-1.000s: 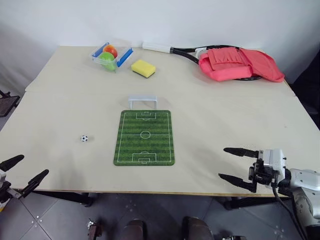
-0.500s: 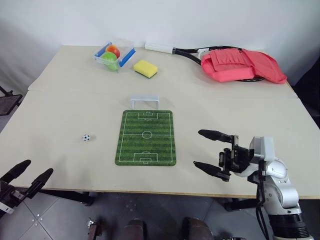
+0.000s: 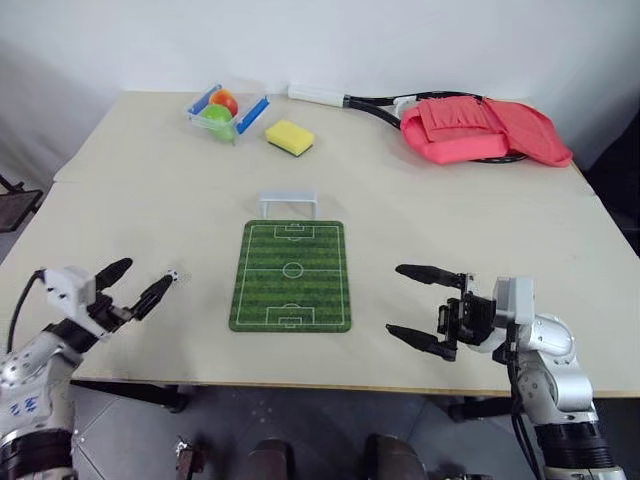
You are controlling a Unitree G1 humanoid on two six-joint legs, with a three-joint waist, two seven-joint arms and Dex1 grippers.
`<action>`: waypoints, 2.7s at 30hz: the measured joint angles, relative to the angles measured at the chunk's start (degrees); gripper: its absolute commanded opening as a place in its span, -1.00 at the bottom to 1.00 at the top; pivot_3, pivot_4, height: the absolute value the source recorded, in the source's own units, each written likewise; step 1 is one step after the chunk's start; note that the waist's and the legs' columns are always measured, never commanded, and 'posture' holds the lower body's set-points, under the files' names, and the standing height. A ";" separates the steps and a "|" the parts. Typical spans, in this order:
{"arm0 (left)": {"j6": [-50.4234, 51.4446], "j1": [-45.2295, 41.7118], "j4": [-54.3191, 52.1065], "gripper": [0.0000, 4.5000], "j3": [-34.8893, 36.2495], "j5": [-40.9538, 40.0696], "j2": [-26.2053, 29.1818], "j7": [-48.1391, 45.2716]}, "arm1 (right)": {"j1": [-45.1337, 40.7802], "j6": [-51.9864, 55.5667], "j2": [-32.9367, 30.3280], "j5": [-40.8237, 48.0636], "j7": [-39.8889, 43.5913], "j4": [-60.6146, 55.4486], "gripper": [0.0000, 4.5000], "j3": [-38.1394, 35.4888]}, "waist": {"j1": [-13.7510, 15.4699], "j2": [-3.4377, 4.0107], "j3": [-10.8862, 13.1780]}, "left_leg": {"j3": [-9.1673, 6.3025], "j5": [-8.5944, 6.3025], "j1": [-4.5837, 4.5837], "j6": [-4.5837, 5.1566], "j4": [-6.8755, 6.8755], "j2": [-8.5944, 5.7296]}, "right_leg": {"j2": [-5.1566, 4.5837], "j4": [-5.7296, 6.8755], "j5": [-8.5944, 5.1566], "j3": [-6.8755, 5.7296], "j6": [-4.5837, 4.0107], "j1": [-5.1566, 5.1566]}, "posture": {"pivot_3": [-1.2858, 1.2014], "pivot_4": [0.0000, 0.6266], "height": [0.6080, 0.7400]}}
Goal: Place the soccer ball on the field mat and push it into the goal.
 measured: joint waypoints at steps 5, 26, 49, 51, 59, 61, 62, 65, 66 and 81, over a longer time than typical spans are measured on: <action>-0.01 -2.73 5.02 0.80 -2.81 3.15 0.01 1.36 | 2.32 -0.04 0.00 -0.32 -1.20 -1.24 1.00 -0.02 | -0.87 -0.01 0.00 | 0.13 -0.01 0.02 -0.01 -0.05 0.03 | 0.02 0.01 0.00 0.13 0.01 -0.08 | 0.03 -0.52 1.00; 4.49 -3.81 -13.20 -0.62 -9.65 -4.05 -0.21 -14.57 | 4.12 1.23 -4.29 0.75 -3.47 -3.40 1.00 -2.38 | 0.17 -0.04 0.02 | 0.31 -0.06 0.09 0.05 0.10 0.06 | 0.03 0.03 0.04 0.36 0.01 -0.06 | 0.03 -0.52 1.00; -0.09 -11.44 -10.16 -0.62 -33.90 10.55 -5.81 -20.64 | 8.40 -6.21 -11.77 1.14 11.06 11.20 1.00 -8.96 | 0.96 -0.06 0.03 | 0.85 -0.18 0.12 0.12 0.33 0.32 | 0.30 -0.06 0.20 0.83 0.03 -0.17 | 0.03 -0.52 1.00; -0.60 -11.43 -9.86 -0.62 -33.53 10.71 -5.78 -20.35 | 9.53 -6.19 -11.71 1.16 10.76 10.48 1.00 -8.97 | 0.89 -0.05 0.04 | 0.87 -0.22 0.09 0.14 0.39 0.32 | 0.31 -0.06 0.21 0.84 0.04 -0.18 | 0.03 -0.52 1.00; -3.21 -11.48 -8.18 -0.62 -33.18 11.05 -5.80 -19.71 | 12.05 -6.14 -11.06 1.42 9.35 7.01 1.00 -9.01 | 0.83 -0.05 0.04 | 0.91 -0.24 0.10 0.13 0.45 0.37 | 0.34 -0.05 0.22 0.86 0.04 -0.18 | 0.03 -0.52 1.00; -3.44 -11.48 -7.99 -0.46 -33.12 11.02 -5.80 -19.73 | 12.28 -6.08 -10.94 1.42 8.96 6.52 1.00 -9.01 | 0.83 -0.05 0.04 | 0.91 -0.24 0.10 0.14 0.46 0.37 | 0.34 -0.04 0.23 0.88 0.04 -0.18 | 0.03 -0.52 1.00; -3.36 -11.48 -7.99 -0.29 -33.11 10.98 -5.80 -19.78 | 12.28 -6.05 -10.92 1.42 8.85 6.34 1.00 -9.01 | 0.82 -0.05 0.03 | 0.92 -0.24 0.10 0.14 0.46 0.38 | 0.34 -0.04 0.23 0.88 0.04 -0.18 | 0.03 -0.52 1.00; -2.86 -11.48 -8.00 0.10 -33.07 10.77 -5.89 -20.06 | 12.29 -5.94 -10.92 1.41 8.70 5.66 1.00 -9.01 | 0.82 -0.05 0.04 | 0.92 -0.25 0.10 0.14 0.46 0.39 | 0.36 -0.04 0.23 0.88 0.04 -0.18 | 0.03 -0.52 1.00; -2.87 -11.48 -8.00 0.24 -33.06 10.72 -5.96 -20.09 | 12.29 -5.87 -10.92 1.41 8.67 5.64 1.00 -9.01 | 0.82 -0.05 0.04 | 0.92 -0.25 0.10 0.14 0.46 0.39 | 0.36 -0.04 0.23 0.88 0.04 -0.18 | 0.03 -0.52 1.00; -5.07 -10.91 -11.40 0.38 -29.68 6.66 -6.62 -21.62 | 11.68 -5.07 -10.33 1.42 10.08 7.24 1.00 -8.73 | 0.80 -0.05 0.04 | 0.93 -0.26 0.10 0.15 0.50 0.40 | 0.36 -0.03 0.24 0.89 0.04 -0.19 | 0.03 -0.52 1.00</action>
